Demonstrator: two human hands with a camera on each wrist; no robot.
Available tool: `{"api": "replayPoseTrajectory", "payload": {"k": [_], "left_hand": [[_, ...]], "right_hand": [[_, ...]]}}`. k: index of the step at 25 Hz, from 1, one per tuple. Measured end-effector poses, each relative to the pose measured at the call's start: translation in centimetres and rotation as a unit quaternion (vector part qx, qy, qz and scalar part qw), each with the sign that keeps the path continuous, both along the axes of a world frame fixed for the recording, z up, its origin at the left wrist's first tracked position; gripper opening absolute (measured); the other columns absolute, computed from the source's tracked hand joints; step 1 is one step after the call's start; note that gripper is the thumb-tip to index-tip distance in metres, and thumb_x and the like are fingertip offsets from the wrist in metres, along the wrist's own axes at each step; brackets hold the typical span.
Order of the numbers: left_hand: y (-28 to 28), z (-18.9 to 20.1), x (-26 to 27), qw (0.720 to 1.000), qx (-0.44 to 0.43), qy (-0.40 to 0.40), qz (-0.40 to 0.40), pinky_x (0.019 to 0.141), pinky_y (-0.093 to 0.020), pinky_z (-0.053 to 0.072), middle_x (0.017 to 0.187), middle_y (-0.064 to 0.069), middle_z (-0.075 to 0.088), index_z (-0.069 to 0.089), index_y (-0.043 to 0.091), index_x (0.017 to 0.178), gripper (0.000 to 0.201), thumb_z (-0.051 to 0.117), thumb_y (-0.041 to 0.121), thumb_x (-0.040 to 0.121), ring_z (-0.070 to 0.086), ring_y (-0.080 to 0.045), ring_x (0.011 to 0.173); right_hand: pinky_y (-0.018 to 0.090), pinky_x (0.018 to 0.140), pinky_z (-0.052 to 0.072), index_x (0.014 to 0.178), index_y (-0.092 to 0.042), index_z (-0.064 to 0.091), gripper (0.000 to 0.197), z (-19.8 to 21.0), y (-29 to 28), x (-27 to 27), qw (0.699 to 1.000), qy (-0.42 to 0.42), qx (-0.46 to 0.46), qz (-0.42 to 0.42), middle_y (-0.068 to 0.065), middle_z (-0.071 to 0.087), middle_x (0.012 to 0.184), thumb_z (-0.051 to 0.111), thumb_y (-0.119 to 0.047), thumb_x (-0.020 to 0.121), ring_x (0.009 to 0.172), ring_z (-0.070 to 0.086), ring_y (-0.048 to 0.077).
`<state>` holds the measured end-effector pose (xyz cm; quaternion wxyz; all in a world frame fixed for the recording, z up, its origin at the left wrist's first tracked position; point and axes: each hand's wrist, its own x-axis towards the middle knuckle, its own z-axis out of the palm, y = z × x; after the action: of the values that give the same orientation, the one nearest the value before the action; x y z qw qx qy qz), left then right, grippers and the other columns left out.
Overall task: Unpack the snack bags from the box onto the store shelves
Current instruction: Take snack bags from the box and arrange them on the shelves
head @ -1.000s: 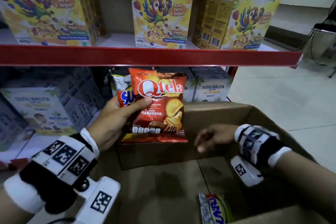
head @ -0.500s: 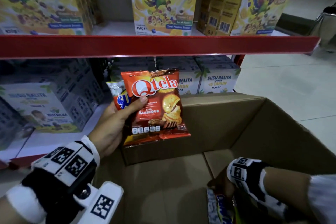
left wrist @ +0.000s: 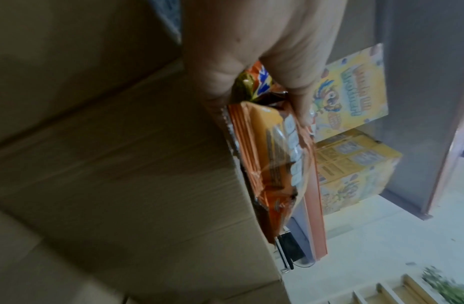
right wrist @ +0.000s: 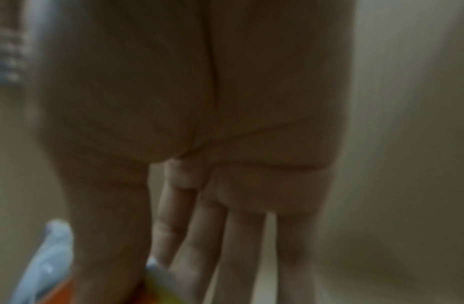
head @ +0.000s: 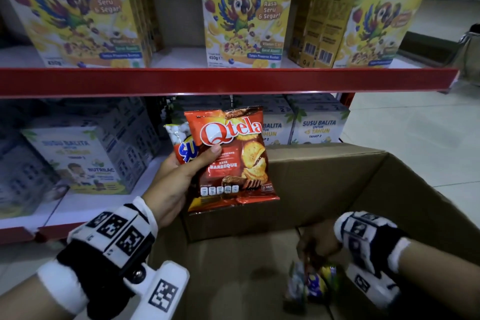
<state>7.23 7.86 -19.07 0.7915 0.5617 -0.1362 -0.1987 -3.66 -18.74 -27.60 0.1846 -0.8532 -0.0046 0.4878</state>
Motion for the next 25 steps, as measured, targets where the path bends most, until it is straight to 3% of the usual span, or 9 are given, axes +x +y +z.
{"api": "replayPoseTrajectory", "payload": {"k": [2, 4, 7, 10, 12, 15, 19, 21, 25], "left_hand": [[0.2, 1.1, 0.2, 1.0, 0.004, -0.015, 0.015, 0.065, -0.029, 0.058, 0.101, -0.006, 0.075, 0.065, 0.019, 0.111, 0.059, 0.082, 0.036, 0.057, 0.073, -0.023, 0.09], [0.5, 2.4, 0.4, 0.998, -0.001, -0.043, 0.034, 0.068, -0.029, 0.058, 0.103, -0.006, 0.074, 0.064, 0.018, 0.115, 0.065, 0.083, 0.038, 0.057, 0.072, -0.023, 0.092], [0.6, 3.9, 0.2, 0.995, -0.013, -0.074, 0.064, 0.081, -0.037, 0.056, 0.106, -0.004, 0.074, 0.062, 0.019, 0.118, 0.067, 0.083, 0.042, 0.058, 0.071, -0.023, 0.096], [0.2, 4.4, -0.5, 0.993, -0.018, -0.089, 0.081, 0.09, -0.043, 0.053, 0.109, -0.004, 0.072, 0.061, 0.019, 0.12, 0.062, 0.078, 0.042, 0.065, 0.07, -0.024, 0.099], [0.1, 4.7, -1.1, 0.991, -0.007, -0.1, 0.085, 0.091, -0.044, 0.053, 0.109, -0.004, 0.072, 0.061, 0.018, 0.119, 0.059, 0.075, 0.042, 0.067, 0.07, -0.023, 0.099], [-0.2, 4.9, -2.0, 0.991, 0.021, -0.117, 0.069, 0.084, -0.039, 0.057, 0.105, -0.004, 0.074, 0.063, 0.018, 0.114, 0.052, 0.071, 0.041, 0.068, 0.071, -0.021, 0.094], [-0.7, 5.2, -2.9, 0.987, 0.032, -0.153, 0.047, 0.069, -0.023, 0.059, 0.1, -0.002, 0.075, 0.065, 0.021, 0.103, 0.038, 0.069, 0.036, 0.068, 0.073, -0.018, 0.088], [-0.9, 5.4, -3.3, 0.986, 0.024, -0.159, 0.049, 0.072, -0.024, 0.059, 0.102, -0.001, 0.075, 0.064, 0.021, 0.108, 0.04, 0.066, 0.037, 0.071, 0.072, -0.017, 0.09], [-1.4, 5.6, -3.6, 0.99, -0.007, -0.132, 0.052, 0.083, -0.032, 0.058, 0.112, -0.002, 0.071, 0.056, 0.019, 0.122, 0.057, 0.064, 0.045, 0.071, 0.07, -0.018, 0.099]], "right_hand": [[0.024, 0.081, 0.046, 0.105, -0.007, 0.064, 0.014, 3.9, -0.5, 0.5, 0.982, -0.119, 0.124, -0.073, 0.008, 0.061, 0.098, 0.058, -0.006, 0.092, 0.08, 0.056, 0.007], [0.019, 0.087, 0.048, 0.107, -0.009, 0.063, 0.018, 9.1, -0.7, 0.4, 0.927, -0.252, 0.218, -0.169, 0.004, 0.065, 0.102, 0.055, -0.002, 0.092, 0.087, 0.06, 0.005], [0.006, 0.07, 0.05, 0.094, -0.021, 0.064, 0.027, 14.5, -1.5, -0.9, 0.818, -0.391, 0.284, -0.313, -0.008, 0.071, 0.089, 0.051, 0.002, 0.091, 0.073, 0.065, -0.006], [0.013, 0.059, 0.054, 0.095, -0.01, 0.062, 0.022, 17.4, -2.0, -1.3, 0.754, -0.408, 0.331, -0.395, -0.008, 0.073, 0.07, 0.044, 0.002, 0.094, 0.063, 0.068, 0.0], [0.02, 0.058, 0.057, 0.1, -0.006, 0.062, 0.018, 18.1, -1.2, -2.1, 0.716, -0.412, 0.348, -0.443, -0.001, 0.074, 0.068, 0.047, -0.014, 0.097, 0.06, 0.069, 0.008], [0.029, 0.061, 0.059, 0.096, -0.008, 0.069, 0.047, 18.6, 0.3, -2.8, 0.721, -0.403, 0.358, -0.436, 0.007, 0.076, 0.084, 0.061, -0.049, 0.075, 0.072, 0.072, 0.017], [0.023, 0.057, 0.055, 0.097, -0.009, 0.068, 0.034, 19.1, 2.6, -3.0, 0.649, -0.409, 0.499, -0.403, 0.01, 0.075, 0.086, 0.072, -0.023, 0.066, 0.07, 0.072, 0.017], [0.025, 0.06, 0.056, 0.095, -0.009, 0.069, 0.033, 18.5, 3.6, -2.5, 0.605, -0.413, 0.539, -0.415, 0.01, 0.075, 0.085, 0.072, -0.022, 0.065, 0.07, 0.072, 0.017], [0.028, 0.066, 0.058, 0.098, -0.014, 0.068, 0.037, 16.7, 5.7, -1.6, 0.566, -0.404, 0.561, -0.449, 0.012, 0.074, 0.092, 0.075, -0.026, 0.064, 0.074, 0.071, 0.019]]}}
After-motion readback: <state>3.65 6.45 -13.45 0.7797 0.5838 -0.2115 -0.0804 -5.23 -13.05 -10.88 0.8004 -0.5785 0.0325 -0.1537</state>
